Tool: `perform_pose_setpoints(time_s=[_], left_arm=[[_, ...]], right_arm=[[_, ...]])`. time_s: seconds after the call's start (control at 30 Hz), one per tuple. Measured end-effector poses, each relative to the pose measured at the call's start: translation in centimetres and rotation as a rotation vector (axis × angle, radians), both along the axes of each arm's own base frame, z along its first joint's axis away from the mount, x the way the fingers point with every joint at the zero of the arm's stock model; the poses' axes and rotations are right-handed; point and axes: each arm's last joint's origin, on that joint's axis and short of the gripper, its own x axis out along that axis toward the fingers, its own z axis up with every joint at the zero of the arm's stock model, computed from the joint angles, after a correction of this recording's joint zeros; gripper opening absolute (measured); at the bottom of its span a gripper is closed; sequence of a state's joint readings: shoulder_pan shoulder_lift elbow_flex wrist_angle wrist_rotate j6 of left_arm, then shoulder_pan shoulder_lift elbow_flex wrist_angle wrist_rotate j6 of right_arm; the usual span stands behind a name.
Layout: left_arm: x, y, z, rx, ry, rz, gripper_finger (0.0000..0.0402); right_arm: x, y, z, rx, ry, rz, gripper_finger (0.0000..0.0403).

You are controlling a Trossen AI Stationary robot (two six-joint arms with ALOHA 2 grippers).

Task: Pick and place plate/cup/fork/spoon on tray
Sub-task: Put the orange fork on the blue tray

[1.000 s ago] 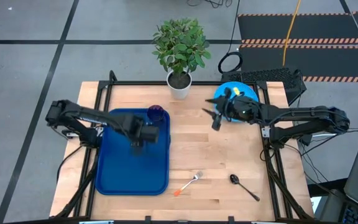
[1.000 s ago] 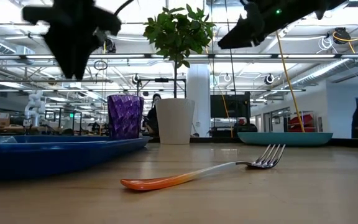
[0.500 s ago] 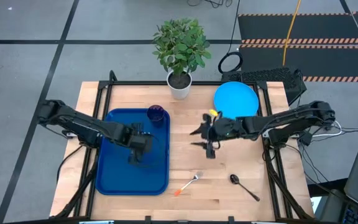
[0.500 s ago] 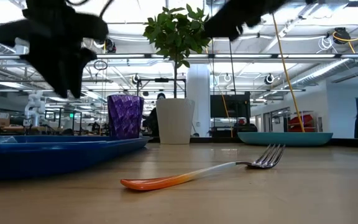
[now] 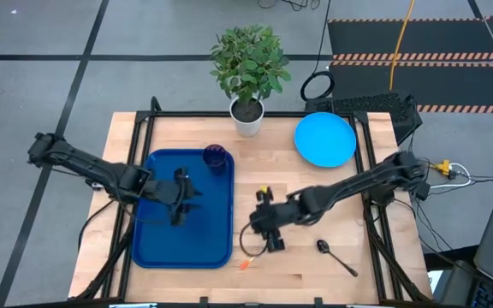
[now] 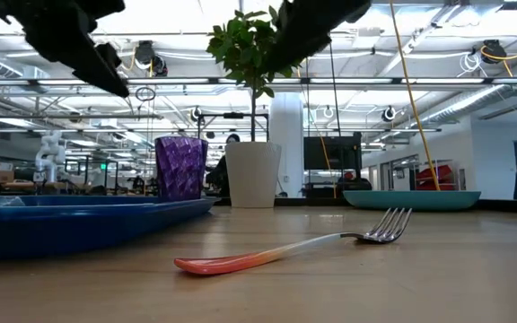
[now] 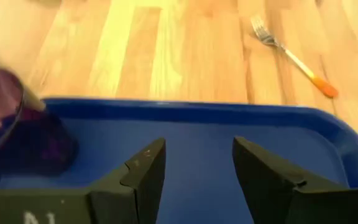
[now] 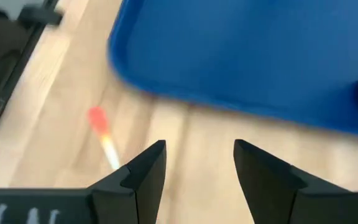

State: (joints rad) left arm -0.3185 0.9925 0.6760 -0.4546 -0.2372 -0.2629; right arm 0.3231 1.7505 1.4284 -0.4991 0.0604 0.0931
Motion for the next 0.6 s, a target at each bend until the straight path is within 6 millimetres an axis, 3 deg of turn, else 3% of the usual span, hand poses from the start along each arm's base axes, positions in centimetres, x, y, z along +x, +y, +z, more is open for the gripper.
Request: perform_pose_setpoints(time_s=[0.33, 0.6], left_arm=[[-0.4, -1.8, -0.5, -0.056, -0.033, -0.052, 0.0188], [-1.4, -3.3, -0.9, -0.146, 0.037, -0.092, 0.0188]], right_arm=[[0.6, 4.9, -4.9, -0.037, 0.105, 0.076, 0.0183], [0.4, 6.7, -8.5, -0.092, 0.192, 0.071, 0.0183]])
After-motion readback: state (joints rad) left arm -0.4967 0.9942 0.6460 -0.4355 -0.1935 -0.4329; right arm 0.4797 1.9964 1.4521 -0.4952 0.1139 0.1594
